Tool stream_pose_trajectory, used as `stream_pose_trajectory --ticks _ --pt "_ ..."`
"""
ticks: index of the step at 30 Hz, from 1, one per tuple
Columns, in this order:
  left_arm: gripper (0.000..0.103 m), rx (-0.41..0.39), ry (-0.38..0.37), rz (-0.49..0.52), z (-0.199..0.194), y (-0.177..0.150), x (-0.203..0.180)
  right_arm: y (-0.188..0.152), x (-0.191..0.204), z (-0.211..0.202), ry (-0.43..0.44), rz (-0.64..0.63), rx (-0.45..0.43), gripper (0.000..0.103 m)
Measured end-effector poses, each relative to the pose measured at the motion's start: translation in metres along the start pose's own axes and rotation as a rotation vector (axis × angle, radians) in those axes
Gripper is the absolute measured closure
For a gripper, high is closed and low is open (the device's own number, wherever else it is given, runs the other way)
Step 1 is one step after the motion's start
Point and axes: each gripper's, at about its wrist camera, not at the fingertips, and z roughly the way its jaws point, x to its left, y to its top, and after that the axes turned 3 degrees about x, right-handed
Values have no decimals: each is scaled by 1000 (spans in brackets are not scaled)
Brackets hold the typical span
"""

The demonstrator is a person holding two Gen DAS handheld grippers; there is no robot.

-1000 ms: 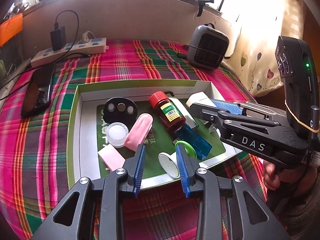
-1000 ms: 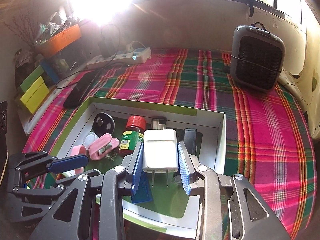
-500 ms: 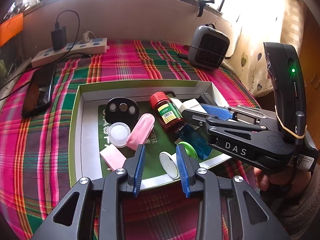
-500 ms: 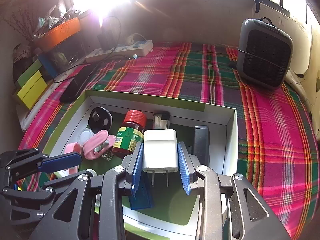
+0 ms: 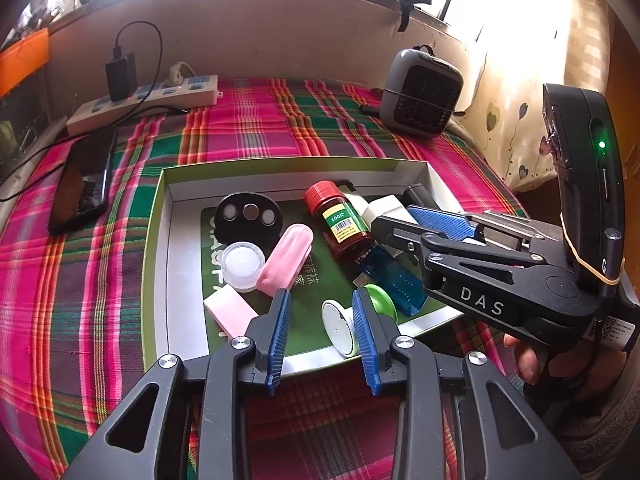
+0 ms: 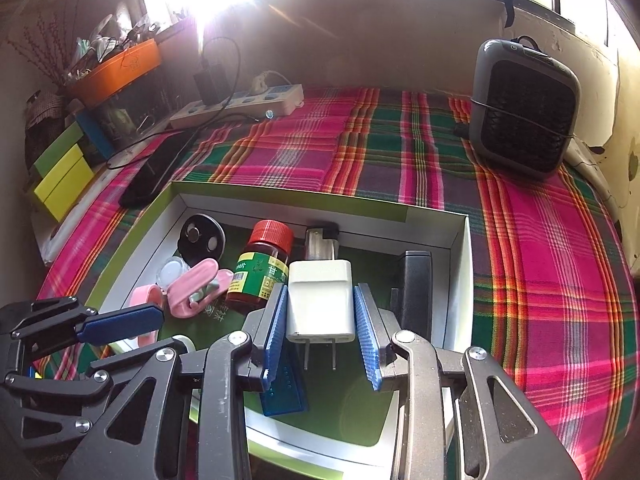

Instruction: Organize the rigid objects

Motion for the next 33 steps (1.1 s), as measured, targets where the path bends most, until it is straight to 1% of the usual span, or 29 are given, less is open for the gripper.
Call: stream_pose_trajectory --ticks 5,7,9,12,15,18,21,25,29,30,32,33 --pt "72 -7 13 -1 -6 -3 0 -2 1 -10 -1 10 -26 68" --pt "71 -10 19 -1 -9 -4 -1 -3 1 -14 1 16 -31 62" --pt "69 -15 25 -3 -12 -5 -2 -5 3 -18 6 17 -39 59" --pt "68 -23 34 0 -17 -7 -5 -8 6 -27 5 19 -54 59" --pt "68 -36 68 10 -24 -11 -9 -12 9 -37 3 26 -70 58" --pt "67 -42 91 -5 -31 -16 -9 -19 12 -46 -2 38 -77 53" --pt "67 -47 117 -15 -36 -22 -9 -27 14 -53 -15 42 -75 52" --pt "67 -38 142 -30 -38 -33 -9 -40 18 -59 -32 47 -72 52" --pt "67 -21 146 -51 -37 -44 -7 -55 22 -57 -46 58 -47 52" --pt "67 -18 150 -55 -36 -48 -7 -59 24 -58 -52 55 -59 52" --pt "67 -6 159 -56 -34 -54 -6 -63 28 -60 -84 43 -67 50" --pt "67 1 168 -57 -33 -57 -6 -65 29 -61 -85 41 -64 48"
